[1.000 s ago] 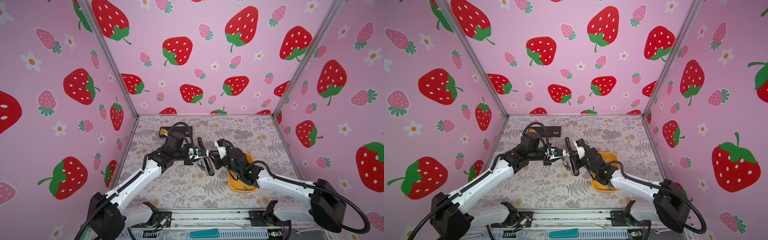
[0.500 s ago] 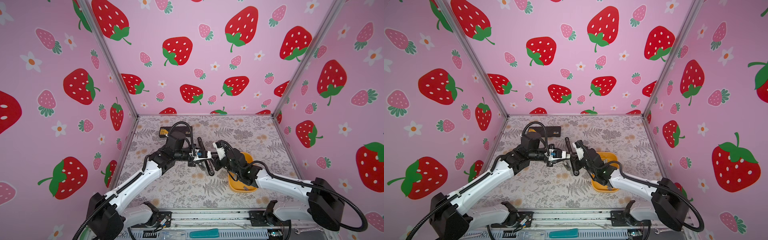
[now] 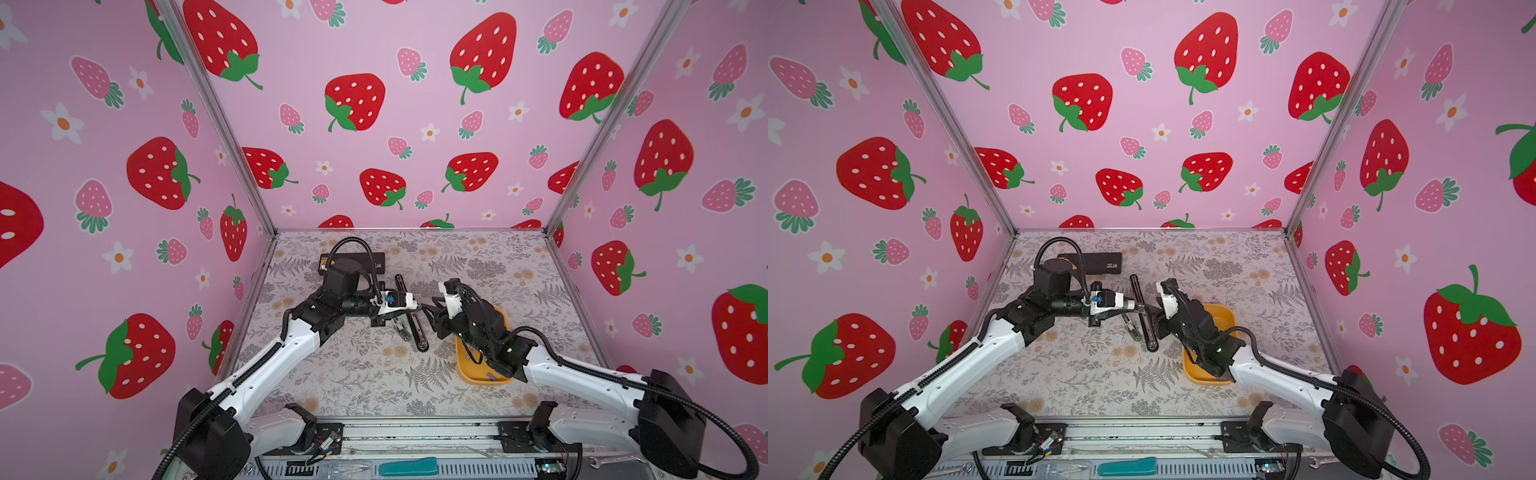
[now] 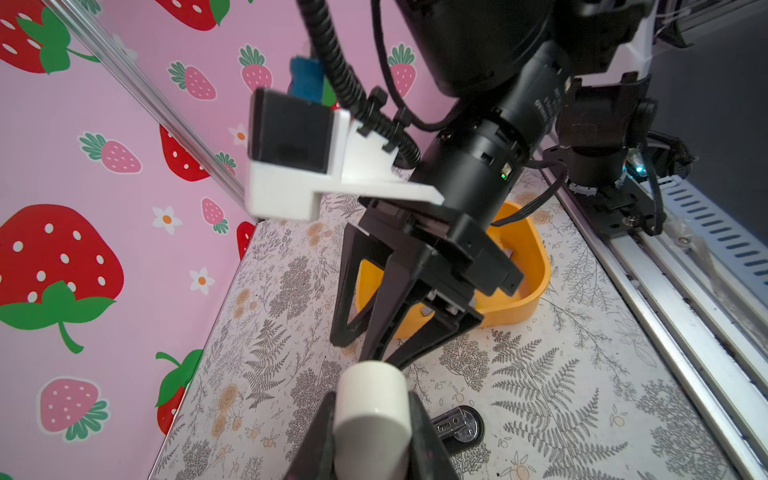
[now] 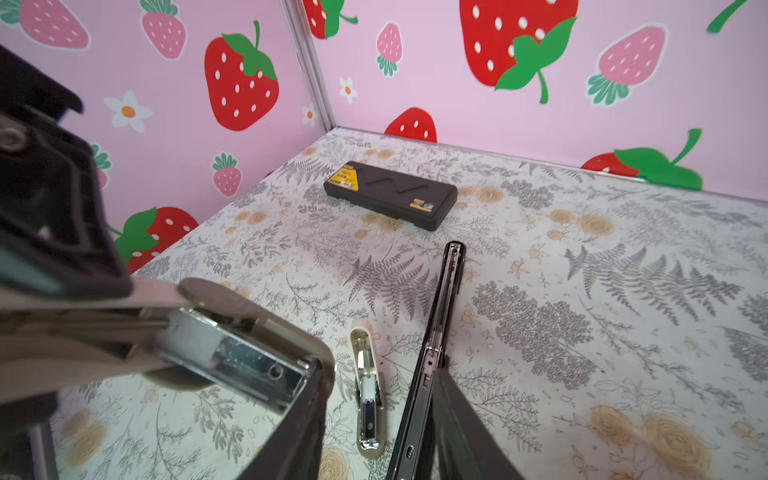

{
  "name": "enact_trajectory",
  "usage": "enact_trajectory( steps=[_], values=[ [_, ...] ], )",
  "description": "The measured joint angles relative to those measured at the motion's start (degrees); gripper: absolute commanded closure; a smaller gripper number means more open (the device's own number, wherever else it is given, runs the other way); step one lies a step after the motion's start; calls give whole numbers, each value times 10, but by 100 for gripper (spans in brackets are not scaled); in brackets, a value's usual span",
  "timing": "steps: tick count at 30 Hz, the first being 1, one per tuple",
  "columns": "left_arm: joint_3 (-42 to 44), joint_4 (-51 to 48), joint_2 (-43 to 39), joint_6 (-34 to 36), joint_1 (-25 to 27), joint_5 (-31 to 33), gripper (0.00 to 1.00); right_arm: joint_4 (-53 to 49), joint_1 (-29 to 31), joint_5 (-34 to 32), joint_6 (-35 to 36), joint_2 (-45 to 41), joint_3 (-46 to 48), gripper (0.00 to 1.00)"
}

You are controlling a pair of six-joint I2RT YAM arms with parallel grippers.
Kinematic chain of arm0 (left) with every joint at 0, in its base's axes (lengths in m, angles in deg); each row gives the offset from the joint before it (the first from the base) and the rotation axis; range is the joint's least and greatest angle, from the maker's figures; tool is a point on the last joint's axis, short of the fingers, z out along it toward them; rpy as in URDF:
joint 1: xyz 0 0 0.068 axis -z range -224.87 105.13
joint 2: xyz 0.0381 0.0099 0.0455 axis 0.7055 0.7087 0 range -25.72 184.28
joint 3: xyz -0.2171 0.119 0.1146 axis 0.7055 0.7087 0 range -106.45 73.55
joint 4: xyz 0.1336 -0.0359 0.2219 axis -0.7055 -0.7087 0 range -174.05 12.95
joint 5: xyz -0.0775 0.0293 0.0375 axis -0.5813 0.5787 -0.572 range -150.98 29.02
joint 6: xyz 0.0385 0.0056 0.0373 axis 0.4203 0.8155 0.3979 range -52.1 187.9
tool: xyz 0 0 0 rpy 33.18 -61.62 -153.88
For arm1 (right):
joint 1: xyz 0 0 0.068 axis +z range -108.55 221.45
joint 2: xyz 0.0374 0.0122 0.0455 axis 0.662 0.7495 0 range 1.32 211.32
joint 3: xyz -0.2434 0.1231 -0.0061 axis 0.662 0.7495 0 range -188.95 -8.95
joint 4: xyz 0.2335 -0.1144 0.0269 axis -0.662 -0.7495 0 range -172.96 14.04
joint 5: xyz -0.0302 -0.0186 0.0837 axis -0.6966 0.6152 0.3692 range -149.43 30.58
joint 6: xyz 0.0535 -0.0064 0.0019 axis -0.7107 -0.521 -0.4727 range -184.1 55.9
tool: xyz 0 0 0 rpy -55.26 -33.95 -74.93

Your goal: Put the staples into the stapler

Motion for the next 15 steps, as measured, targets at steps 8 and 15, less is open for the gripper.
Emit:
enact_trajectory(
  steps=[8, 15],
  values=[
    [0, -8, 1, 10, -8, -12, 100, 121, 20, 57, 89, -59, 88, 26],
    [-3, -34, 3, 21, -6, -63, 100, 153, 48, 86, 139, -62, 90, 20]
  ],
)
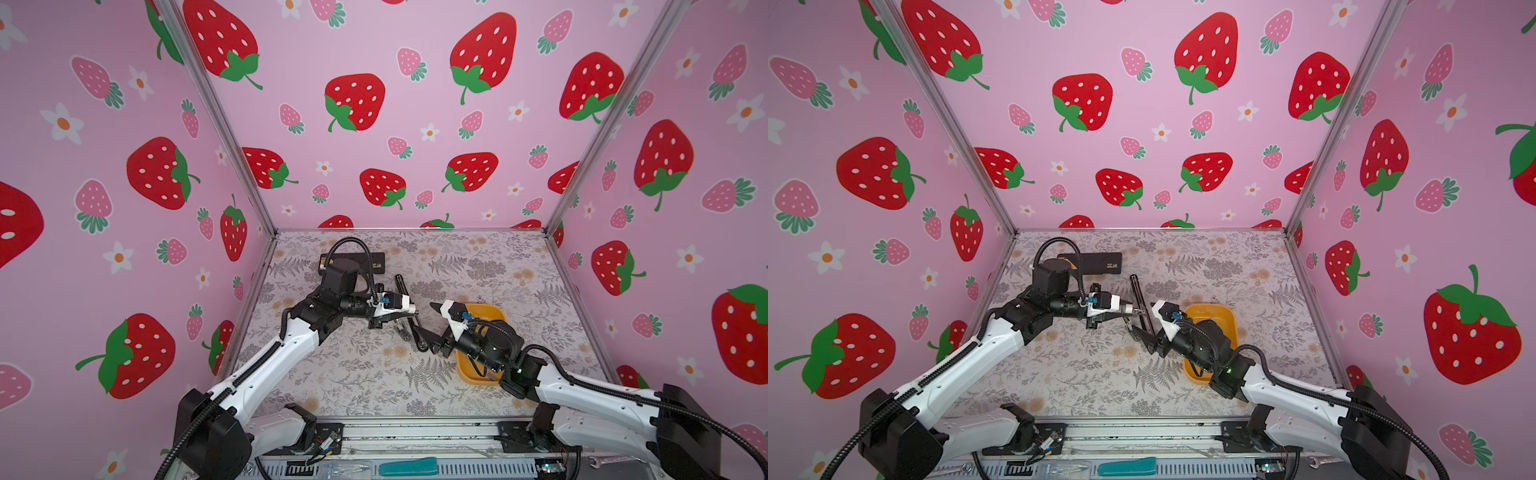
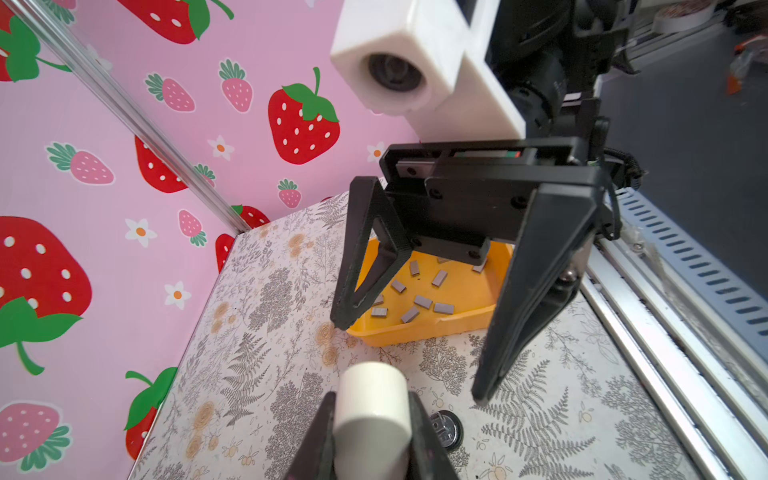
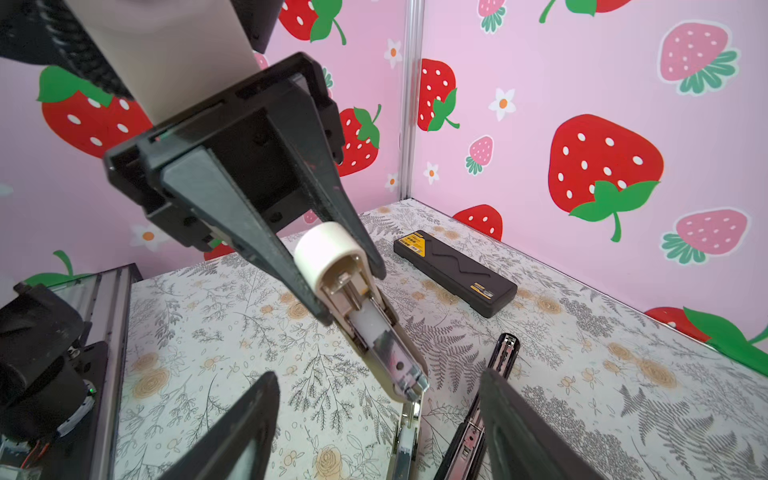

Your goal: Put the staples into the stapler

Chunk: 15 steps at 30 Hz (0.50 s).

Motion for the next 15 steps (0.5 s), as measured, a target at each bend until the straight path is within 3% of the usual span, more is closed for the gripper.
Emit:
enact_trajectory(
  steps=[5, 15],
  values=[
    [-7, -33, 10, 21, 10, -32, 100, -2, 3, 1, 12, 12, -7, 17],
    [-13, -54, 14, 35, 13, -79, 100, -27, 5, 25, 15, 42, -39, 22]
  ],
)
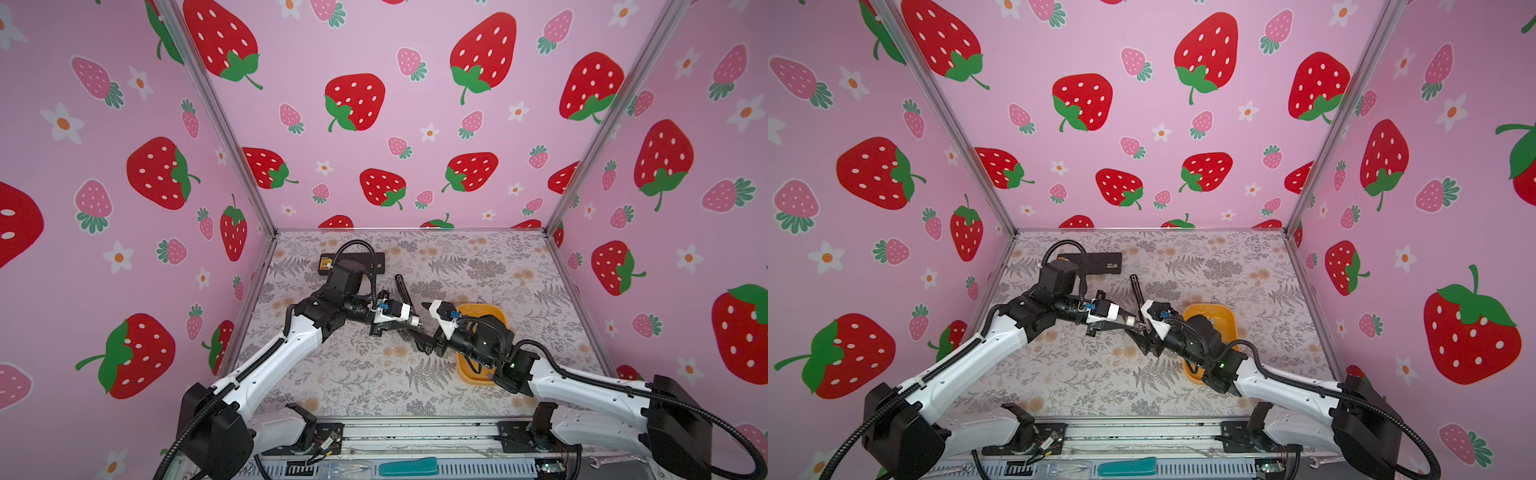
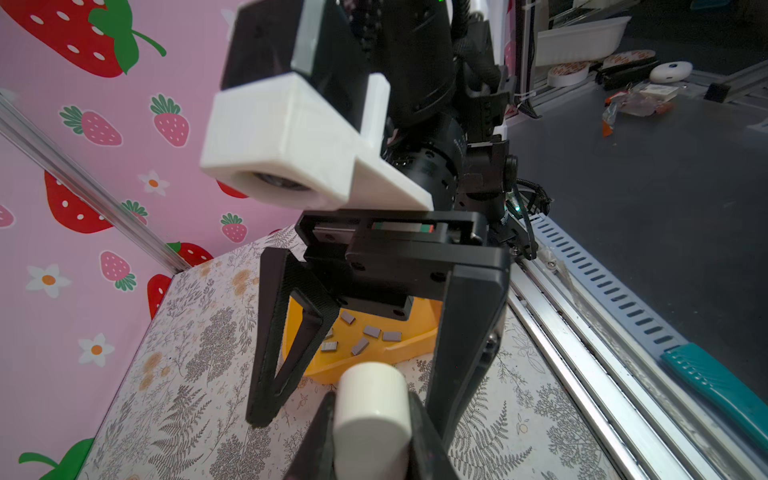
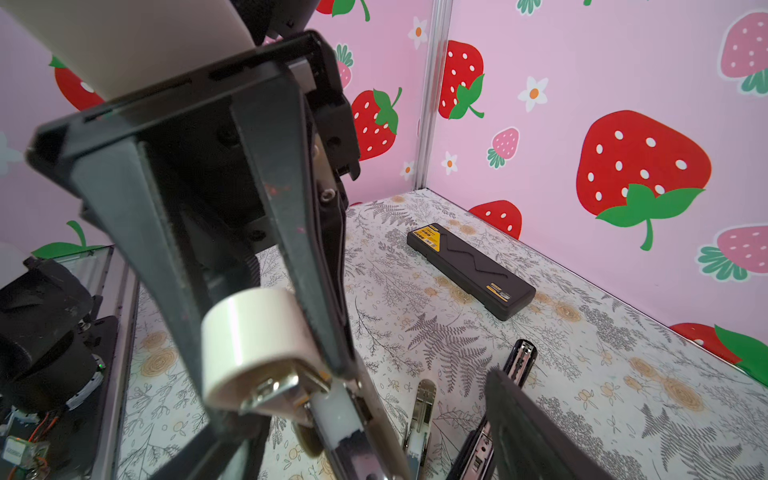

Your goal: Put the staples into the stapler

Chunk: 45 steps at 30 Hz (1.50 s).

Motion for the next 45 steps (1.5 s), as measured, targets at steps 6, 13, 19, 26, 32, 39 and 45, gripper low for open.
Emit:
enact_trajectory(
  steps=[6, 13, 19, 26, 32, 39, 45],
  values=[
    [0, -1, 1, 0, 2, -10, 100, -15, 2, 14, -2, 13, -12, 39],
    [-5, -2, 7, 0, 2, -16, 100, -26, 5, 27, -2, 14, -16, 64],
    [-8, -10, 10, -14, 2, -12, 100, -30, 7, 30, 5, 14, -16, 77],
    [-8, 31, -10, -61, 3, 52, 10, -41, 7, -1, -29, 14, -19, 88],
    [5, 142, -63, -204, 5, 207, 1, -49, 7, -72, -67, 4, -19, 95],
    [18, 214, -153, -492, 4, 488, 1, -90, 7, -139, -111, 19, -40, 100],
    [136, 131, -313, -730, 4, 630, 1, -168, 29, -170, -150, 95, -139, 100]
  ],
)
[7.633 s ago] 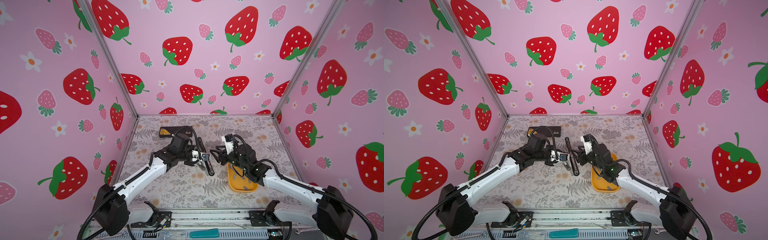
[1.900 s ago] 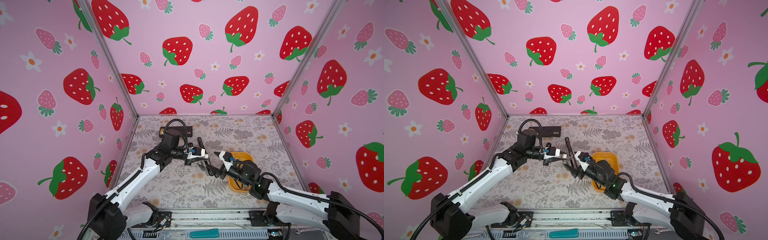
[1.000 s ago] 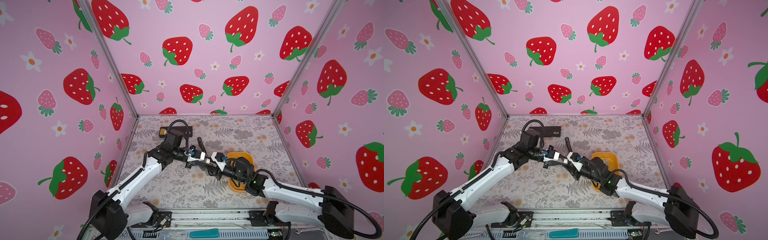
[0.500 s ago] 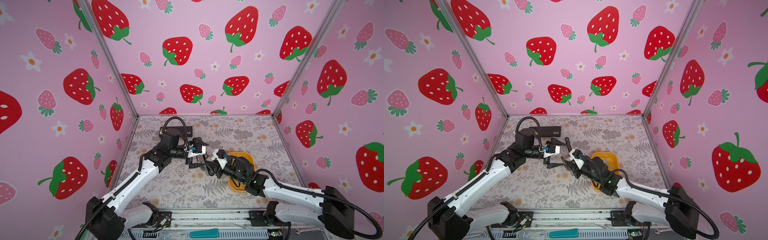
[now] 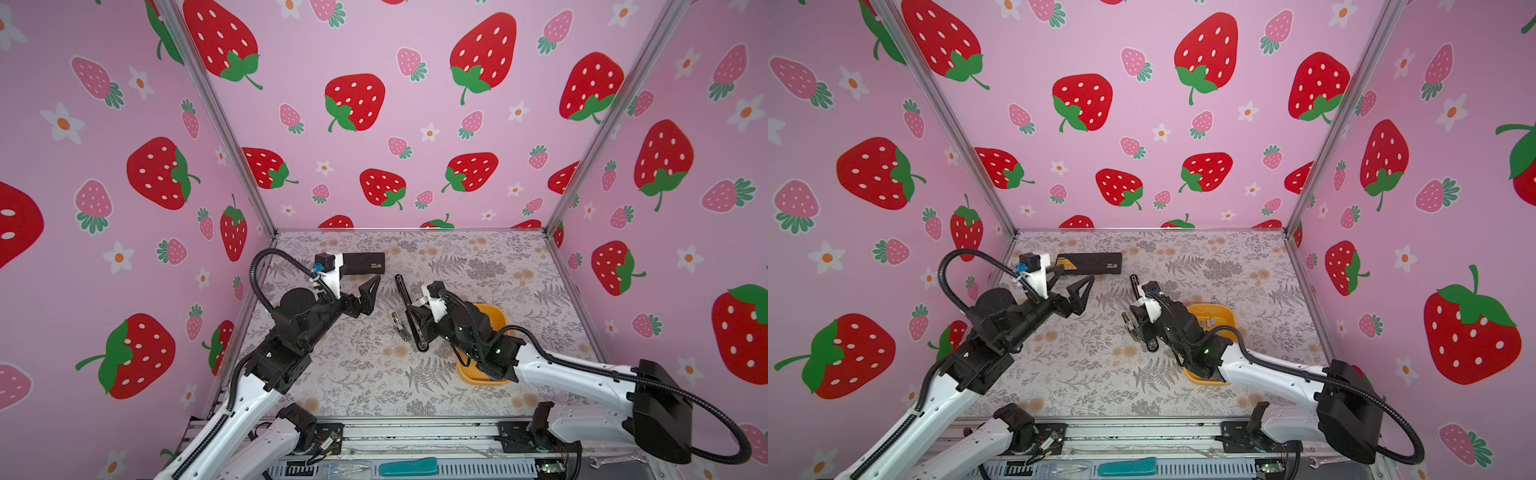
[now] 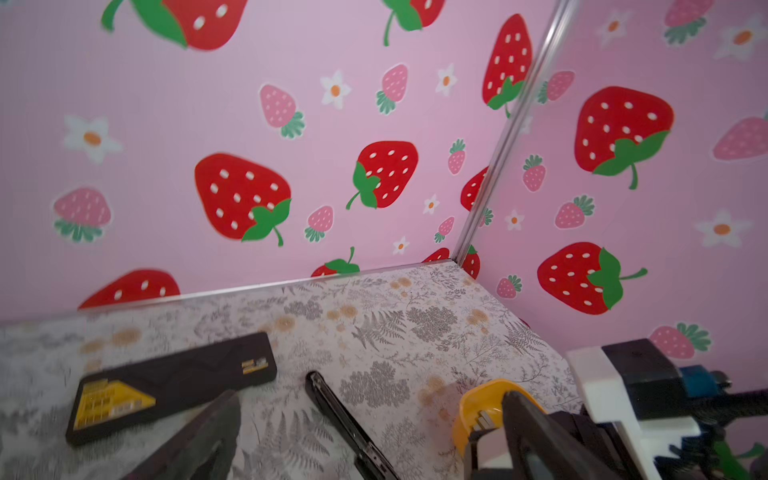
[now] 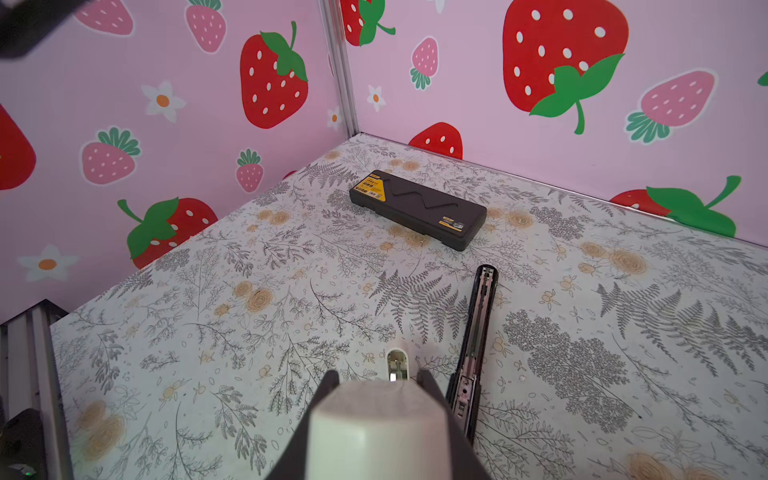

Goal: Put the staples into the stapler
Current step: 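Lower the mini stapler with the right gripper beside the black stapler and release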

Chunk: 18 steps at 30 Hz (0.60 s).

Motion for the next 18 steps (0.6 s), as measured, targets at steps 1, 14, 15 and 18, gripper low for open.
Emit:
enact_trajectory(
  steps=[1, 14, 15, 18],
  values=[
    [26, -24, -32, -24, 0, 18, 1, -11, 12, -9, -3, 12, -11, 100],
    [299, -169, -297, -89, -2, 194, 1, -149, 88, -37, -69, 195, -132, 100],
    [303, -157, -262, -85, -2, 201, 1, -156, 89, -37, -70, 209, -140, 100],
    [302, -115, -175, -74, -2, 209, 1, -176, 91, -41, -72, 253, -169, 100]
  ],
)
